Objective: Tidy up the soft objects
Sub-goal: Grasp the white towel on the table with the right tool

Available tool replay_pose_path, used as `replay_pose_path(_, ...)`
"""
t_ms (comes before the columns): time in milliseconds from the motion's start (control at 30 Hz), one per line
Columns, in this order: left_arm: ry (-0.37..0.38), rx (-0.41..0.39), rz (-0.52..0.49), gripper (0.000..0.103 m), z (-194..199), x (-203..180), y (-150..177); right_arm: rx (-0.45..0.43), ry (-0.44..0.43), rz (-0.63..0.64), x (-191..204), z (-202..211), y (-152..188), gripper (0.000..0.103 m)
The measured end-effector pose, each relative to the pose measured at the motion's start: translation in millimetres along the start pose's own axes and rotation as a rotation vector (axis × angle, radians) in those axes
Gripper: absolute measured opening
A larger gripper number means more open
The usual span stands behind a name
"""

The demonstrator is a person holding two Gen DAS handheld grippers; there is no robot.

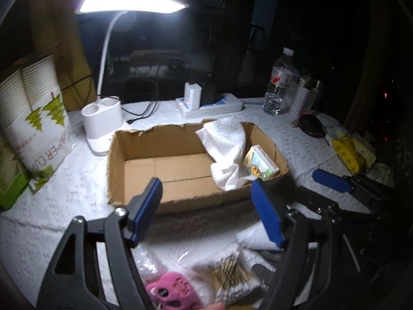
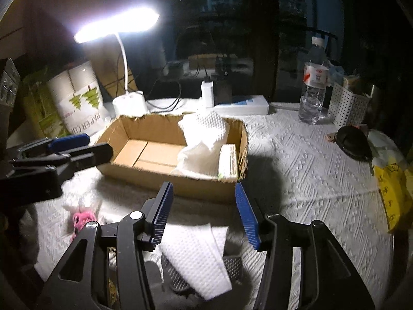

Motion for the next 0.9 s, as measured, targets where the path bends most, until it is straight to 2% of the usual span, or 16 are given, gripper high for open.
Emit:
replay_pose_path(67, -0.005, -0.001, 0.006, 0.073, 5, 2, 4, 0.01, 0.0, 0.001, 2, 0, 5, 0.059)
replay_pose_path(133, -0.012, -0.005, 0.011, 0.073, 11, 6, 8, 0.021, -0.001, 0.006, 5, 1, 11, 0.059)
replay_pose_path(467, -0.062, -0.013, 0.08, 0.073, 33, 41, 24, 0.103, -0.002, 0.033, 23, -9, 42, 0.06)
replay_pose_path(900, -0.071, 0.009, 0.126, 0.073, 42, 68, 53, 0.202, 0.035, 0.026, 32, -37, 68, 0.06)
Point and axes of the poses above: each gripper's, at about its wrist camera, not at the fingertips, and z roughly against the way its jaws point, x to its left, y to its underside, the point moved 4 cm from there along -z, roughly the way its jaws point, and after that the axes turned 10 degrees about -x, right-handed, at the moved point
